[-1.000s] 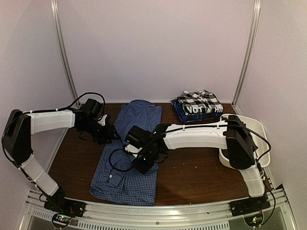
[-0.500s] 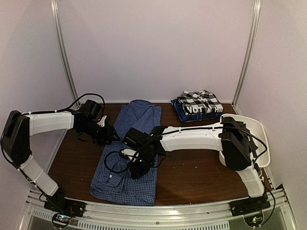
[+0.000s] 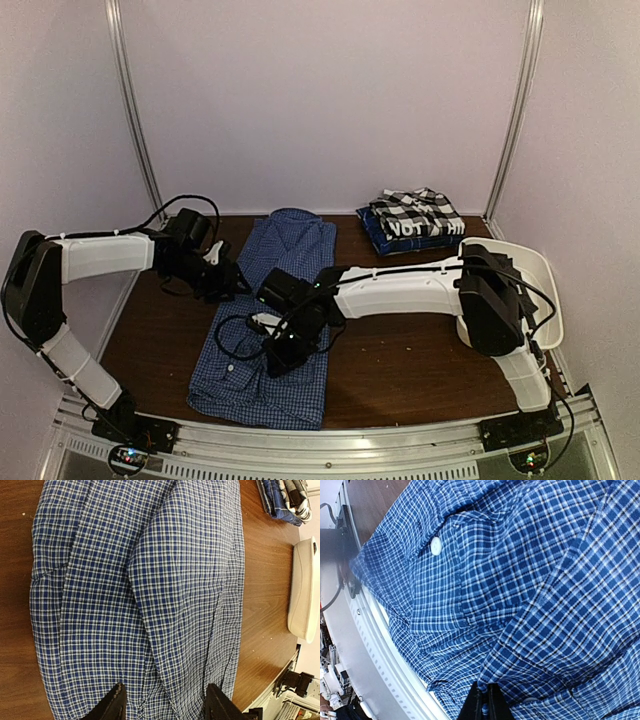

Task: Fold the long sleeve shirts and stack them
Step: Adjust the sleeve of the rectangle-folded shirt, then smooth out the rectangle-folded shirt at the center of the board.

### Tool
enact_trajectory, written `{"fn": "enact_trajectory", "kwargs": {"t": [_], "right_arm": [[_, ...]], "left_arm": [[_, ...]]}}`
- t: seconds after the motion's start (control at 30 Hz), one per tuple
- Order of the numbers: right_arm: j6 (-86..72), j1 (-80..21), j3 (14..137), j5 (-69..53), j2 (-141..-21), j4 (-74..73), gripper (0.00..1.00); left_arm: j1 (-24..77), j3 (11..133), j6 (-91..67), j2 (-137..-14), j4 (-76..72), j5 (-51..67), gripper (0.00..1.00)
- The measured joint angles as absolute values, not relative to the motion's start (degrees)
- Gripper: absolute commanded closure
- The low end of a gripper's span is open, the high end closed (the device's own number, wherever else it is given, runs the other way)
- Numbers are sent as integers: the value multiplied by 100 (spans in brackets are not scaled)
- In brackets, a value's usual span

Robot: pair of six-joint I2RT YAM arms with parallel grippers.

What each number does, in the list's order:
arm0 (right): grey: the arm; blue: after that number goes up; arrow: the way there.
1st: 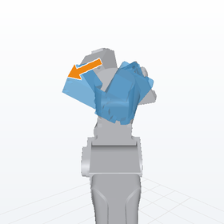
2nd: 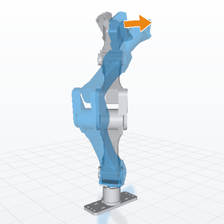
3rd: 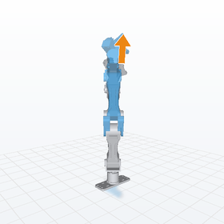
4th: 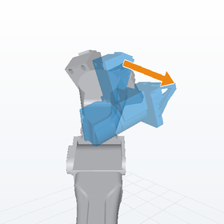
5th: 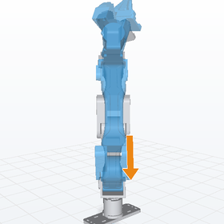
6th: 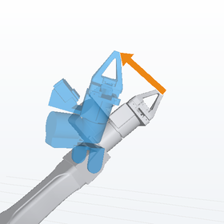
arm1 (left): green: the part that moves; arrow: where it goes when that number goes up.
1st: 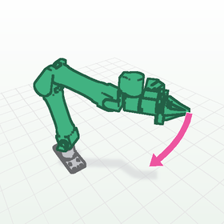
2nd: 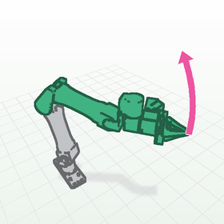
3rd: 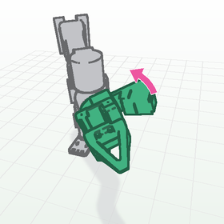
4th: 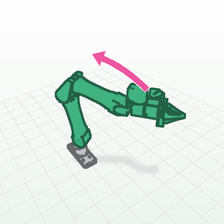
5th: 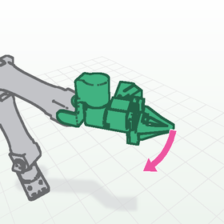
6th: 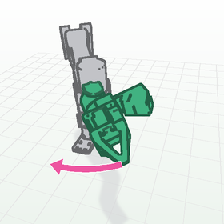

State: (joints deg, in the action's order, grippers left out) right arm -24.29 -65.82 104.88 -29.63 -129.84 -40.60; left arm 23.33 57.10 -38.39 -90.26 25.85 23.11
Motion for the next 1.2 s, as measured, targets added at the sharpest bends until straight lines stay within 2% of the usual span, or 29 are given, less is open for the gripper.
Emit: {"fn": "enact_trajectory", "kwargs": {"t": [0.23, 0.37, 0.53, 0.63, 0.93, 1.2], "right_arm": [[-2539, -6582, 10195, -3061, -12969, -3865, 88], [-2582, -6584, 10049, -3142, -12945, -3782, 81], [-2580, -6536, 9981, -3105, -12746, -3721, 61], [-2641, -6401, 9714, -3046, -12256, -3446, 56], [-3159, -4689, 8460, -2659, -10571, -1653, 51], [-3411, -4152, 8656, -2722, -11122, -528, 62]], "left_arm": [[2333, 5710, -3839, -9026, 2530, 2322, 45], [2333, 5710, -3841, -9028, 2526, 2335, 45], [2333, 5710, -3841, -9048, 2475, 2368, 45], [2333, 5745, -3844, -9094, 2399, 2416, 46], [2460, 6453, -3894, -9686, 2036, 2464, 48], [2626, 7384, -3999, -10659, 1494, 2648, 50]]}}
